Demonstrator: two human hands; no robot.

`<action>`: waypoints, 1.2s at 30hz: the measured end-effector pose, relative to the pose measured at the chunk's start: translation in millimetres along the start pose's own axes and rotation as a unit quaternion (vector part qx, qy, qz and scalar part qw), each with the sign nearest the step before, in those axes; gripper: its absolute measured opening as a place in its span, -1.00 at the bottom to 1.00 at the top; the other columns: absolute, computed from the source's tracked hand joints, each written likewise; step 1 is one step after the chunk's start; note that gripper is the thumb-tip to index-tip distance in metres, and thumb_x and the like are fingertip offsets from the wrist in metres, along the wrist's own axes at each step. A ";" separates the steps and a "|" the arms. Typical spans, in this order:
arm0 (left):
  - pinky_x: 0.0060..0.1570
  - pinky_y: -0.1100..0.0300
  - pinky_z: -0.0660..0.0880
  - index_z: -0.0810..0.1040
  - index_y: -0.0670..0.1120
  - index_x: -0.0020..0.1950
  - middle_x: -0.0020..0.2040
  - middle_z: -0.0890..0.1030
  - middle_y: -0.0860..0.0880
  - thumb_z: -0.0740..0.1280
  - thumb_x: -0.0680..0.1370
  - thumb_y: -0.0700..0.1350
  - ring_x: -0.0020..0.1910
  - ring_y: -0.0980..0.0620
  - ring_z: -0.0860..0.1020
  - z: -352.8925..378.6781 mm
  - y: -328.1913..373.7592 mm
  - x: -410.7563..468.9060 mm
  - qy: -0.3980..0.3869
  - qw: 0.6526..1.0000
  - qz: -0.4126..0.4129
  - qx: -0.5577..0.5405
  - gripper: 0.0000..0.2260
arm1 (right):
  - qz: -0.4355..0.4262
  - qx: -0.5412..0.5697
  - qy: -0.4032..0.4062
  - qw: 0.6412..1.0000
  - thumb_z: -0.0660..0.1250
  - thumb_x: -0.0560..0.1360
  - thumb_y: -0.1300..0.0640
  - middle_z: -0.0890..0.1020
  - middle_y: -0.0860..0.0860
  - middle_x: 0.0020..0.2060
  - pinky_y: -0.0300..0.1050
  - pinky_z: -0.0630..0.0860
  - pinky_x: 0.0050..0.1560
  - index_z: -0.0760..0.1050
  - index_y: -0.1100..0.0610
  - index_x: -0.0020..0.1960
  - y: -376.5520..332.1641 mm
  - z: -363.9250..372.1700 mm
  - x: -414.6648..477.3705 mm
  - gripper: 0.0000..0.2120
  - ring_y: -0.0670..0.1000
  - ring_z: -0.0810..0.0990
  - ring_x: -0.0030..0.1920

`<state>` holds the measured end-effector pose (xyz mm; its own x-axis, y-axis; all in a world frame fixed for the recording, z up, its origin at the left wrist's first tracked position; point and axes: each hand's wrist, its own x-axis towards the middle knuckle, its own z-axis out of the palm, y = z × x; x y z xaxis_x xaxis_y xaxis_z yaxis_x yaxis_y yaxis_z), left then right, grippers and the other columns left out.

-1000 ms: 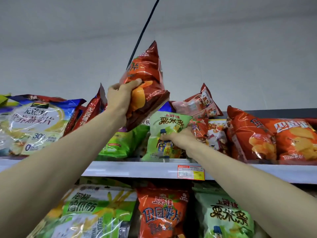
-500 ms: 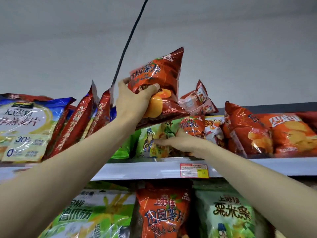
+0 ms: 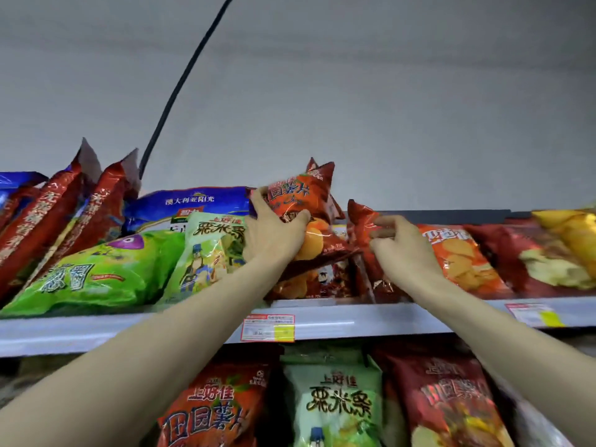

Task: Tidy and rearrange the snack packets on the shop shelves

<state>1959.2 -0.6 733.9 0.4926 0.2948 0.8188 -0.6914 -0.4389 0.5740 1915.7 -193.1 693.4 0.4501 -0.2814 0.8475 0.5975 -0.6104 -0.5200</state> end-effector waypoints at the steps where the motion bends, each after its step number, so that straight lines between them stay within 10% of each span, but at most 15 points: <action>1: 0.42 -0.24 0.38 0.09 0.19 0.58 0.44 0.36 -0.27 0.46 0.46 0.29 0.41 -0.37 0.42 7.8 -6.8 -1.3 0.002 0.999 -0.015 0.029 -0.18 | -0.004 -0.010 -0.007 1.000 0.31 0.41 0.09 0.63 -0.08 0.18 0.14 0.58 0.24 0.49 -0.05 0.32 5.1 -3.4 0.3 -0.53 0.06 0.60 0.19; 14: 0.53 -0.27 0.20 -0.25 0.07 0.70 0.69 -0.19 -0.19 0.43 0.48 0.39 0.62 -0.38 0.11 42.7 -8.1 -18.9 -0.121 0.951 -0.046 0.280 0.10 | -0.001 -0.203 -0.051 0.978 0.34 0.49 -0.29 0.14 0.15 0.61 0.26 0.27 0.51 -0.08 0.03 0.66 54.1 -2.4 21.5 -0.05 0.27 0.22 0.56; 18: 0.60 -0.25 0.15 -0.10 0.06 0.71 0.66 -0.03 -0.20 0.38 0.50 0.41 0.61 -0.39 0.13 15.5 -7.0 -20.2 -0.148 0.961 -0.023 0.231 -0.01 | 0.099 -0.121 -0.063 0.986 0.26 0.23 -0.37 0.28 0.18 0.56 0.26 0.34 0.48 -0.10 0.00 0.65 56.8 -6.7 39.7 0.13 0.29 0.45 0.43; 25: 0.35 -0.13 0.45 0.40 0.08 0.48 0.37 0.39 -0.15 0.42 0.48 0.20 0.35 -0.23 0.46 -108.2 -13.4 -2.4 -0.046 0.948 0.107 0.297 -0.40 | 0.111 -0.106 -0.074 0.985 0.46 0.42 -0.25 0.35 0.20 0.51 0.30 0.35 0.46 -0.08 0.03 0.65 70.6 -4.8 53.4 0.05 0.31 0.40 0.45; 30: 0.33 -0.17 0.47 0.36 -0.06 0.51 0.36 0.47 -0.29 0.44 0.38 0.29 0.35 -0.35 0.45 -205.4 -59.0 39.3 0.024 0.900 -0.051 0.432 -0.20 | 0.182 -0.040 -0.109 0.976 0.64 0.36 -0.07 0.69 0.14 0.06 0.08 0.53 0.24 -0.02 0.17 0.60 66.4 -8.8 67.7 0.10 0.15 0.66 -0.03; 36: 0.43 -0.05 0.39 0.32 -0.12 0.61 0.50 0.48 -0.19 0.54 0.15 0.54 0.43 -0.25 0.48 -235.7 -100.5 54.6 -0.077 0.929 -0.151 0.330 0.21 | 0.184 -0.091 -0.060 0.977 0.66 -0.06 -0.35 0.58 0.17 0.30 0.11 0.56 0.23 0.31 0.17 0.47 69.0 -0.5 66.7 0.25 0.26 0.59 0.23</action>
<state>1931.0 259.7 723.9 0.7165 0.3853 0.5814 -0.0607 -0.7960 0.6023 1986.6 -254.4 714.1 0.6928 -0.4247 0.5828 0.2572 -0.6095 -0.7499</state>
